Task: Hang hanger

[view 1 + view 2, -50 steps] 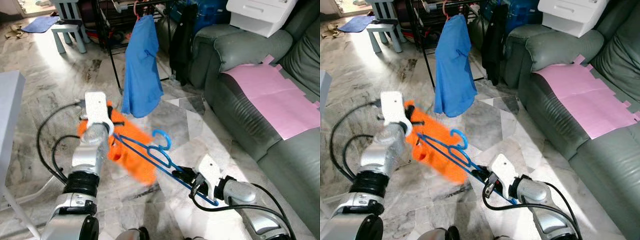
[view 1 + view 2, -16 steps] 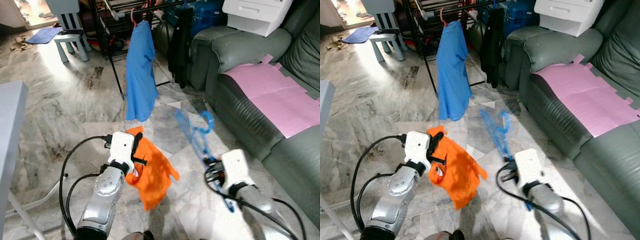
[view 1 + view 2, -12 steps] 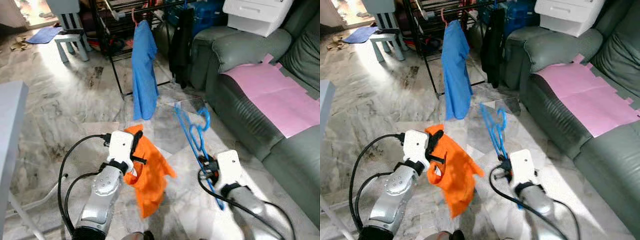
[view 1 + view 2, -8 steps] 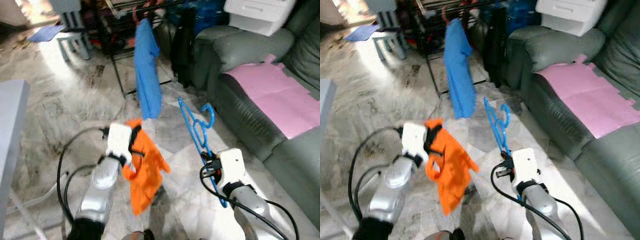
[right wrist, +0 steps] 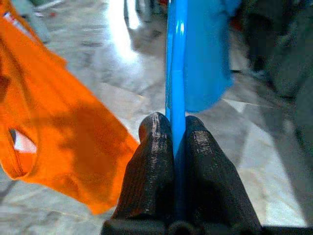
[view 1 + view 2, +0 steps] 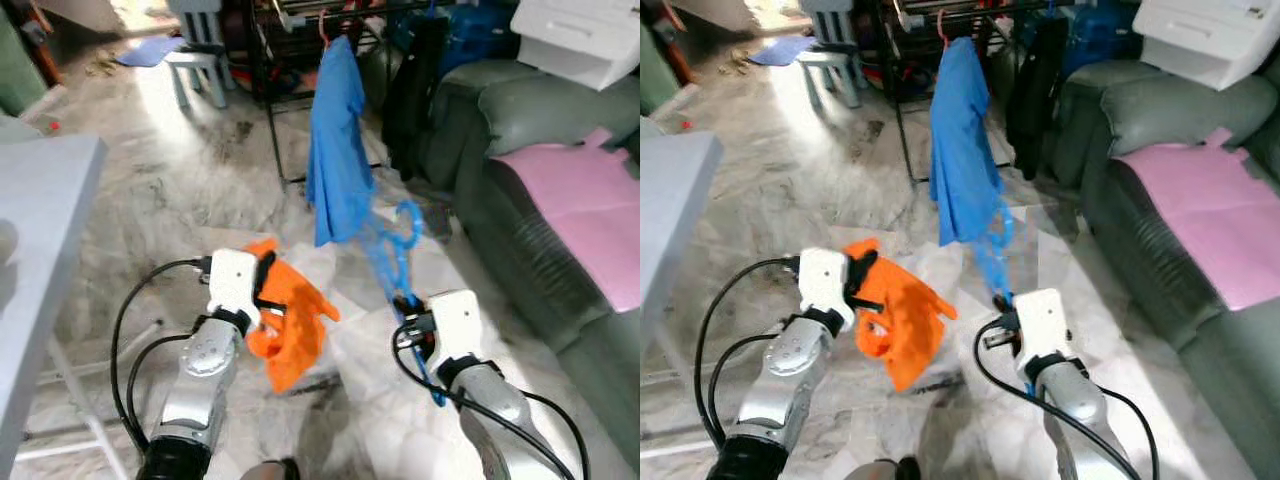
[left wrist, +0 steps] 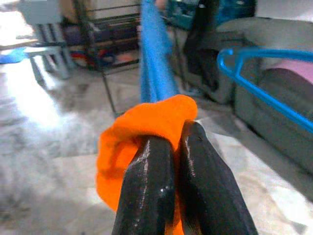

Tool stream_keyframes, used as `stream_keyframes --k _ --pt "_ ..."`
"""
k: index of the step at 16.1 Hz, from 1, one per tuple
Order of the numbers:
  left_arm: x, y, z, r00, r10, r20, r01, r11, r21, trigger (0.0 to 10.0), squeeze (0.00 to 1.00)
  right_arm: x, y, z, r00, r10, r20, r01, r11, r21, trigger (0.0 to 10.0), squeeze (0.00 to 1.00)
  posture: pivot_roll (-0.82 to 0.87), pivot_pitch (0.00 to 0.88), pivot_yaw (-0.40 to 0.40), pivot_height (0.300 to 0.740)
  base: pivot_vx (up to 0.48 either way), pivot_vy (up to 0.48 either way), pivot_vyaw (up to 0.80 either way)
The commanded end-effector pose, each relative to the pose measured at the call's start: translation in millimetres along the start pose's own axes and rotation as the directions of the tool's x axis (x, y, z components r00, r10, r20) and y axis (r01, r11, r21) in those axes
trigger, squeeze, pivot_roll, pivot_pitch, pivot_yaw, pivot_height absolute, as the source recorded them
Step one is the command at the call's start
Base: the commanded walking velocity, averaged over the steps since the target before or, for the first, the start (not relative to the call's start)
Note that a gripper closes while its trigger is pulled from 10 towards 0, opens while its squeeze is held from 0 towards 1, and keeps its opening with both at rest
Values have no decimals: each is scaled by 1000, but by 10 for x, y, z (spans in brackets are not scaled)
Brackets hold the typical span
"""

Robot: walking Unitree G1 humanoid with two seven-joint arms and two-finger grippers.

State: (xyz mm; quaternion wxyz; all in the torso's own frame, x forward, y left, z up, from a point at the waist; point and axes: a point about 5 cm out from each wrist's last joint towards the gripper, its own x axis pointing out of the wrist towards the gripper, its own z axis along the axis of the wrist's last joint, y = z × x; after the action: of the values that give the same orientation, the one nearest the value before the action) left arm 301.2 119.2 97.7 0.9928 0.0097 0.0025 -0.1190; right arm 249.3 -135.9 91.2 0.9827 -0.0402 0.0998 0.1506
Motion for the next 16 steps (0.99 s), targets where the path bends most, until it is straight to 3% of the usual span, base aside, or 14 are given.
stream_keyframes --k 1,7,11,14,16 --pt "22 -41 32 1000 -11 6 11 1000 1 10000 0 -7 -19 1 1000 -5 -1 5 1000 -1 10000 0 -115 97 55 740 0 0 0" --pt "255 91 126 987 161 -9 -159 982 99 10000 0 -119 150 -51 979 189 -69 -189 982 17 10000 0 -108 106 46 740 0 0 0" --pt "448 222 212 966 257 -21 -252 958 134 10000 0 -232 277 -42 914 390 -111 -389 921 29 10000 0 -123 105 52 740 0 0 0" --pt "477 297 220 950 312 -18 -305 939 160 10000 0 -280 314 21 883 465 -66 -457 883 103 10000 0 -118 103 54 740 0 0 0" --pt "483 348 207 940 340 -15 -333 928 168 10000 0 -306 319 21 859 506 -79 -498 861 105 10000 0 -116 101 50 740 0 0 0"
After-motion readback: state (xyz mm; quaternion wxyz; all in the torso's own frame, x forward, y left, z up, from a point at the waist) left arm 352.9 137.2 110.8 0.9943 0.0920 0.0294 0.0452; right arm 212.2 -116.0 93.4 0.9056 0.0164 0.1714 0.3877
